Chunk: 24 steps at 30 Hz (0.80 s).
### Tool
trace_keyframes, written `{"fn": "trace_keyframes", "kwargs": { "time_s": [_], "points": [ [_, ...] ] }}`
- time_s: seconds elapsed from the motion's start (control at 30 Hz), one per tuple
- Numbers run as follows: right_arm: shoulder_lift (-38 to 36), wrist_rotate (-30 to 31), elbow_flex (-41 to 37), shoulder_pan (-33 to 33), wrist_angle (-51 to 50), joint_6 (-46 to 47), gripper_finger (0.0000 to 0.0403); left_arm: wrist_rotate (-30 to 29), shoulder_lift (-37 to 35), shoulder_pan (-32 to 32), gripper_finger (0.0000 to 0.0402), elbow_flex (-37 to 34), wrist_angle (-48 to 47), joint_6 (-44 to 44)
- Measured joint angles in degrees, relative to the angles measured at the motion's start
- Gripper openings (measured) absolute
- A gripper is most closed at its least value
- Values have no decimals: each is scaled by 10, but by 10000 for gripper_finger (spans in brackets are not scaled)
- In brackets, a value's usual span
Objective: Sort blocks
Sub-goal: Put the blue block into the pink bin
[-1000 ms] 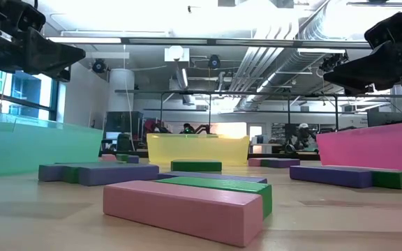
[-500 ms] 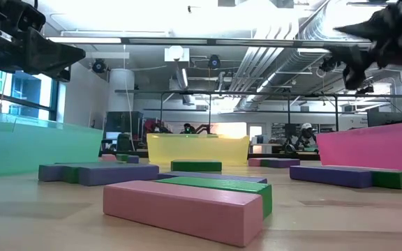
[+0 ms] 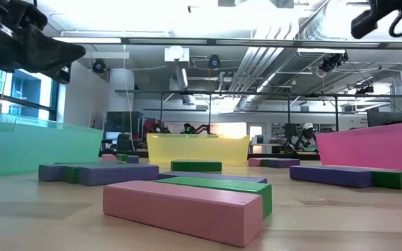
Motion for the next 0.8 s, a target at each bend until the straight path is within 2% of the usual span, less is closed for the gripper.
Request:
{"fn": "trace_keyframes", "kwargs": {
  "time_s": [0.13,0.27,0.37,0.5,0.67,0.8],
  "points": [
    [60,10,45,52,-104,-55,147,0,0,0,1,0,15,-17],
    [130,64,116,98,-225,-97,147,0,0,0,1,0,36,-60],
    [187,132,175,131,-325,-105,147,0,0,0,1,0,43,-69],
    [283,231,248,172,-459,-59,147,0,0,0,1,0,43,-107],
    [413,285,306,217,-500,-1,153,0,0,0,1,0,43,-128],
    [517,328,339,233,-502,38,191,0,0,0,1,0,43,-128]
  ]
}}
